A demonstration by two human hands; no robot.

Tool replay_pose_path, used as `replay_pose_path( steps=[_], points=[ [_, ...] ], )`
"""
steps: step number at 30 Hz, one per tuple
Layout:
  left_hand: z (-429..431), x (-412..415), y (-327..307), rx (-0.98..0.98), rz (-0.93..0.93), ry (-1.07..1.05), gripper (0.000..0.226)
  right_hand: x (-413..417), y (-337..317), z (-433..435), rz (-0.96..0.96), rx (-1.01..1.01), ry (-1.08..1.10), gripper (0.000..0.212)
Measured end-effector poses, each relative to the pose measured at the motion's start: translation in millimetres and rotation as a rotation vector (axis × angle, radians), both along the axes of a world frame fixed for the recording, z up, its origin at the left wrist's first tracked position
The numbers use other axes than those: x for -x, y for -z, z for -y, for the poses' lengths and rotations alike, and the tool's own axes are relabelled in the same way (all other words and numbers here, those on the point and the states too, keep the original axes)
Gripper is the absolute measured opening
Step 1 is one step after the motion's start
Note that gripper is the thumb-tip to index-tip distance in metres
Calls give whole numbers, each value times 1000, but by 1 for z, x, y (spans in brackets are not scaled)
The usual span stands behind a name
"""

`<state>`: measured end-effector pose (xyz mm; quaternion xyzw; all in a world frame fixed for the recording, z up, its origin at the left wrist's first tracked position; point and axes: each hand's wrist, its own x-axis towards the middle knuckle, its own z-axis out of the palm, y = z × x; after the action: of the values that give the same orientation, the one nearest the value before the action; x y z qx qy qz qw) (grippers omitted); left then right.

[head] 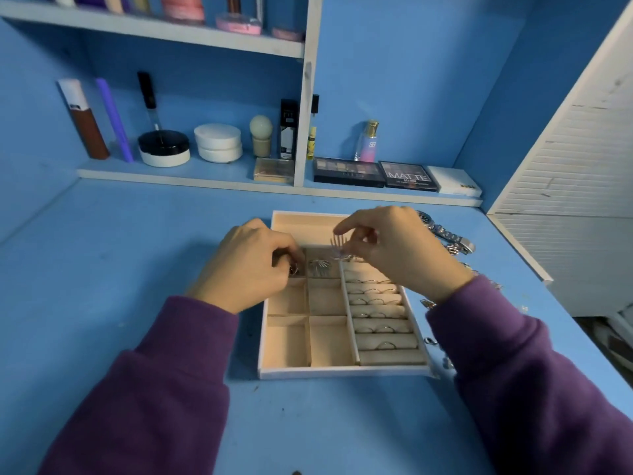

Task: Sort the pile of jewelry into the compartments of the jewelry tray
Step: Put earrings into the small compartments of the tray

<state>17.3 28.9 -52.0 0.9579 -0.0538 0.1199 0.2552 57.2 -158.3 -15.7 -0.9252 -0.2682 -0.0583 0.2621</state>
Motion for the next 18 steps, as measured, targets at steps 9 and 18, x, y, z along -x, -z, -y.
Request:
replay_pose_path(
  steps=[9, 18],
  points=[
    [-1, -1, -1, -34, 109, -7, 28, -9, -4, -25, -77, 331, -190, 32],
    [-2, -1, 1, -56, 82, -2, 30, -10, 1, -22, 85, 350, -202, 38]
  ],
)
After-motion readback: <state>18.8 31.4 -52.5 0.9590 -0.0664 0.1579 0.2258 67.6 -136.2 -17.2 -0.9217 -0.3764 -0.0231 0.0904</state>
